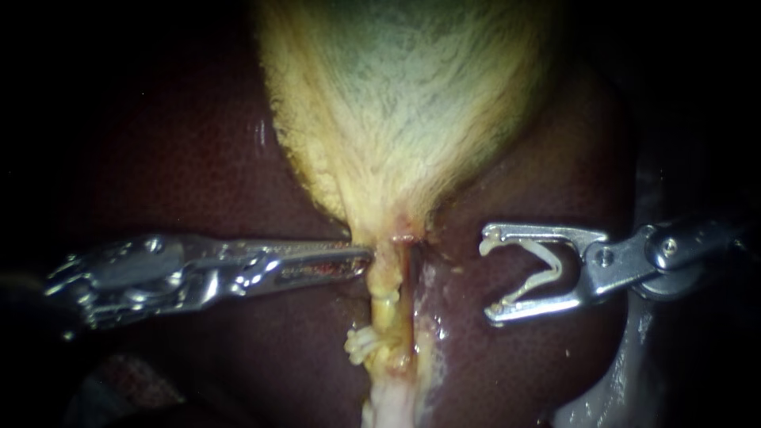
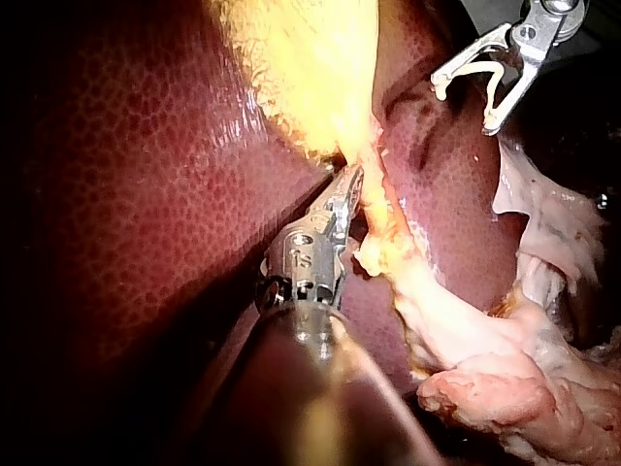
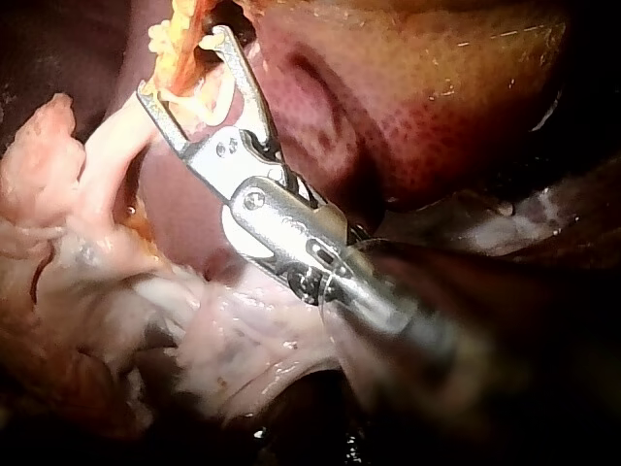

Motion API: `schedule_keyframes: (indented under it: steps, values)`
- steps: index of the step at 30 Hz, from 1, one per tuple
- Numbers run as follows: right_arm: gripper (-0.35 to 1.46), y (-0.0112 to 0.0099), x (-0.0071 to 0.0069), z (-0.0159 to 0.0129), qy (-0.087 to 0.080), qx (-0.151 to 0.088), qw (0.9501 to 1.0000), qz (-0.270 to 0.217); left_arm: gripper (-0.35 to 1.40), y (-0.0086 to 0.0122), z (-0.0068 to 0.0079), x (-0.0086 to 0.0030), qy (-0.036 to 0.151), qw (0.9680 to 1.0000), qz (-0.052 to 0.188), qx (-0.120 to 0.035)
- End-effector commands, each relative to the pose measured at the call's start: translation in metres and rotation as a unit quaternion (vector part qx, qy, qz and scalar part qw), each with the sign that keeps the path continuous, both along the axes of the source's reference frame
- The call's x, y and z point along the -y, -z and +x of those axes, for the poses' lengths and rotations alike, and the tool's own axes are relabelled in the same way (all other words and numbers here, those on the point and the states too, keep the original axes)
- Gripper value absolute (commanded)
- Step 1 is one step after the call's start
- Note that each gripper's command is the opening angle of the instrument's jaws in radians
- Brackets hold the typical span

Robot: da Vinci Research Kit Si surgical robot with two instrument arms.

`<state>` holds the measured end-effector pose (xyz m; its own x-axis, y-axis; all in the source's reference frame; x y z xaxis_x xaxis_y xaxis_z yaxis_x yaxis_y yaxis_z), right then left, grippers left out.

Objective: Clipping third clip left tube

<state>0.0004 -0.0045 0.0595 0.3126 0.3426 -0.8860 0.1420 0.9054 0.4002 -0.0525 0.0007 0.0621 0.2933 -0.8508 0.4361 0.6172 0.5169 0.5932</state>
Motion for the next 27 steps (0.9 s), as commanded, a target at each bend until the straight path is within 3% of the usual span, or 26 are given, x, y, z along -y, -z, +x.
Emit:
schedule_keyframes:
  steps: [1, 8, 12, 16, 21, 27]
  values:
    - [0.6, -0.0001, 0.0002, 0.0003, 0.002, -0.001, 1.0, 0.001, -0.28, 0.0001, 0.0001, 0.0, 0.0, 1.0, 0.0, 0.0]
    - [0.59, -0.0022, 0.003, 0.004, 0.001, 0.014, 0.9969, 0.077, -0.28, 0.0013, 0.002, -0.0004, -0.003, 1.0, 0.003, 0.002]
    - [0.58, -0.0044, 0.0053, 0.0071, 0.0, 0.026, 0.9922, 0.122, -0.28, 0.0024, 0.0038, -0.001, 0.001, 1.0, 0.001, -0.002]
    - [0.56, -0.0067, 0.0067, 0.0098, 0.006, 0.031, 0.9889, 0.145, -0.28, 0.0033, 0.0052, -0.0013, 0.004, 1.0, 0.0, -0.005]
    - [0.54, -0.0093, 0.0071, 0.0122, 0.005, 0.037, 0.9868, 0.158, -0.28, 0.0041, 0.0058, -0.0012, 0.006, 1.0, -0.001, -0.003]
    - [0.54, -0.0116, 0.0056, 0.0125, -0.009, 0.046, 0.9873, 0.152, -0.28, 0.0052, 0.0056, -0.0007, 0.009, 1.0, -0.002, -0.002]
